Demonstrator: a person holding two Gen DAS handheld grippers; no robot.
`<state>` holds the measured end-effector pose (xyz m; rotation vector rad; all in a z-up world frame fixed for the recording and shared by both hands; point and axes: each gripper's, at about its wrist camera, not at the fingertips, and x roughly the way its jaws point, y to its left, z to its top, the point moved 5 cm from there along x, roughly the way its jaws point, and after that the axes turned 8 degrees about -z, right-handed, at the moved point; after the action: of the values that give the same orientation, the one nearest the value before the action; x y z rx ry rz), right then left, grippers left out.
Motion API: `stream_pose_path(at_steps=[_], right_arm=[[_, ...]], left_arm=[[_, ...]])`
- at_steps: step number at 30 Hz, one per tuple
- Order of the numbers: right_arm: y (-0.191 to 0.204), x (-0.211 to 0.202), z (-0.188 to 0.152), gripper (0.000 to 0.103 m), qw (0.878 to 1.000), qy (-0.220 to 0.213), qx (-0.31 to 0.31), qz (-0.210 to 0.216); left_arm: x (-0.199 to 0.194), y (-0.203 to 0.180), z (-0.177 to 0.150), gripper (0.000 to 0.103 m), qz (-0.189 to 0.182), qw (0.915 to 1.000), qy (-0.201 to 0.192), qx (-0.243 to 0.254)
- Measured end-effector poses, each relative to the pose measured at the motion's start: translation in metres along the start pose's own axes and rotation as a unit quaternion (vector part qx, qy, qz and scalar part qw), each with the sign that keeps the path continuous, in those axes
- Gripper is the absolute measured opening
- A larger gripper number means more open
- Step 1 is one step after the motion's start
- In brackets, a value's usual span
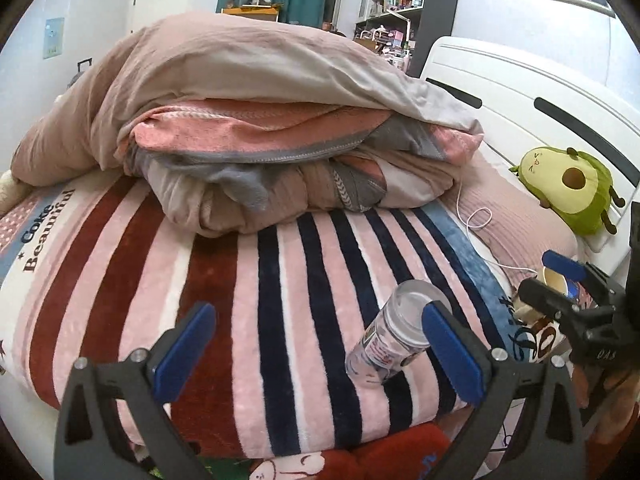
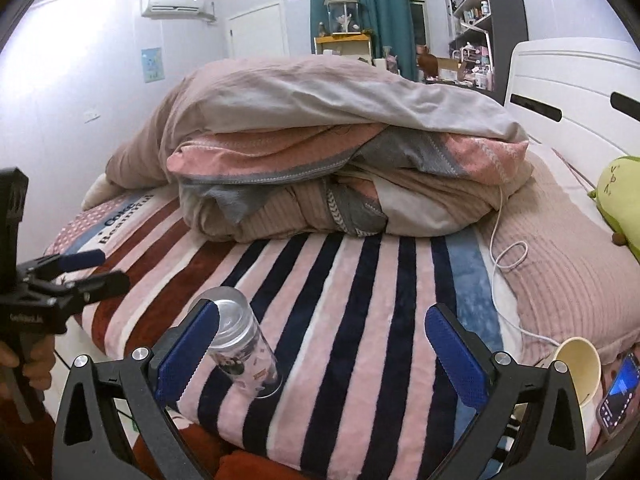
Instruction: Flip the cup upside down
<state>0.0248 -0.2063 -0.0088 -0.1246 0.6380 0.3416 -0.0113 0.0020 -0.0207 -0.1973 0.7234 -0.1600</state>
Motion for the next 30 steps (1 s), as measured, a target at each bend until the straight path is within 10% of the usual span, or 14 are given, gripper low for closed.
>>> stream_pose_path(at_steps=[30], right_arm=[[0.0051, -0.0005, -0.002, 0.103, 1.0, 0.003, -0.003, 0.006]], left_arm=[[-0.0045, 0.0034, 0.001, 0.102, 0.032, 0.9995, 0.004, 0.003]])
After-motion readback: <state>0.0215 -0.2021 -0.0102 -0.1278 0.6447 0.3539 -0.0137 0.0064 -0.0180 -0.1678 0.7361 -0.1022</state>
